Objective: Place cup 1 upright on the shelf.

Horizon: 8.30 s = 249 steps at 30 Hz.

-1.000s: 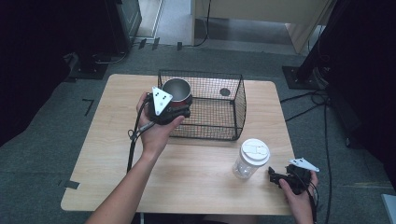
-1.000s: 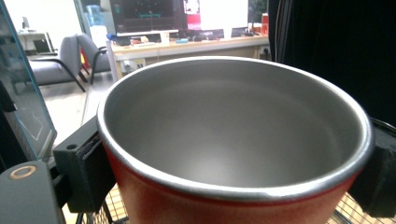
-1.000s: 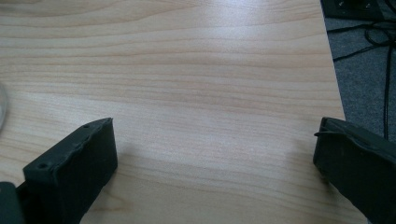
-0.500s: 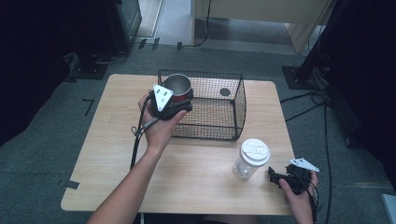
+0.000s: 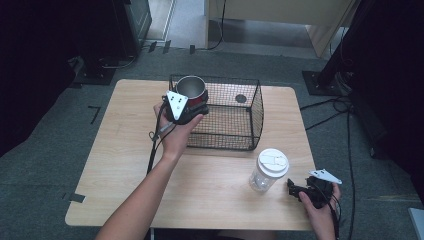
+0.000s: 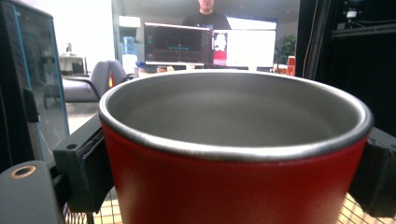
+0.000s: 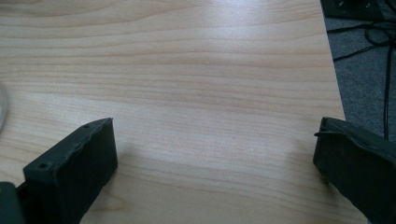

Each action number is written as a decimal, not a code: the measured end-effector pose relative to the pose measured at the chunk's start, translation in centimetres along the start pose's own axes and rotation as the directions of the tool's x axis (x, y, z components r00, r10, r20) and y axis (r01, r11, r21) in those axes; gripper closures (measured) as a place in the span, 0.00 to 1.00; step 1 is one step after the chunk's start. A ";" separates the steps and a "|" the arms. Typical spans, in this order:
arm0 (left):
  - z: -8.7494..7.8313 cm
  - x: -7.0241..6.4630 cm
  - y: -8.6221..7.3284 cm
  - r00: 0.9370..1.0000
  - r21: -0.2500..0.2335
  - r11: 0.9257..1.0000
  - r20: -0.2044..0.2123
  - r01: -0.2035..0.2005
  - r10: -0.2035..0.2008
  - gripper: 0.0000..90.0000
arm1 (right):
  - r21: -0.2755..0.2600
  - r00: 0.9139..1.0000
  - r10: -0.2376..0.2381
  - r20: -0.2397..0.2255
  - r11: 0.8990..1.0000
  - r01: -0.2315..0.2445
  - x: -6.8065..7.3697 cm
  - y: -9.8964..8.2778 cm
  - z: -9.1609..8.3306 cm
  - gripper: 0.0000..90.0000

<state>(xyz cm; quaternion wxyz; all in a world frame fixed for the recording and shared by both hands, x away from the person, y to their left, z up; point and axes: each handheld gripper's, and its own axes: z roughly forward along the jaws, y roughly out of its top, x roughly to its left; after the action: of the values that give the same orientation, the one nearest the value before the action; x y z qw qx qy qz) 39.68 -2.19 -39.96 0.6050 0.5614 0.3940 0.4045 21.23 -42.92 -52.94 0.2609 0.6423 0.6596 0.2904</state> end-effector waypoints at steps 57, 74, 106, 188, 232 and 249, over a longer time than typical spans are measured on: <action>5.2 -0.6 -6.7 0.994 0.284 0.958 -0.080 -0.044 0.069 0.08 | 0.000 1.000 -0.005 -0.007 1.000 0.005 0.0 0.0 0.0 0.00; 5.2 -0.4 -6.0 0.990 0.332 0.943 -0.118 -0.037 0.080 0.00 | 0.001 1.000 -0.004 -0.007 1.000 0.004 0.0 0.0 0.0 0.00; 4.7 -0.4 -4.1 0.990 0.310 0.948 -0.091 -0.078 0.111 0.00 | 0.000 1.000 -0.009 -0.007 1.000 0.009 0.0 0.0 0.0 0.00; -14.6 5.9 -1.2 0.999 0.309 0.951 0.032 -0.013 0.003 0.01 | 0.001 1.000 -0.007 -0.007 1.000 0.007 0.0 0.0 0.0 0.00; -21.8 14.2 -10.0 0.997 0.615 0.785 0.002 -0.067 0.083 0.01 | 0.001 1.000 -0.012 -0.005 1.000 0.012 0.0 0.0 0.0 0.00; -20.8 14.5 -10.6 0.999 0.761 0.648 0.007 -0.030 0.038 0.01 | 0.002 1.000 -0.008 -0.005 1.000 0.008 0.0 0.0 0.0 0.00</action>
<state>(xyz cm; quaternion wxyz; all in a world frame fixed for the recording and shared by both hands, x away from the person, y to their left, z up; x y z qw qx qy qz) 26.08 18.37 -52.06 0.3043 0.7686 0.5196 0.2161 21.21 -42.90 -52.93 0.2595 0.6393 0.6630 0.2905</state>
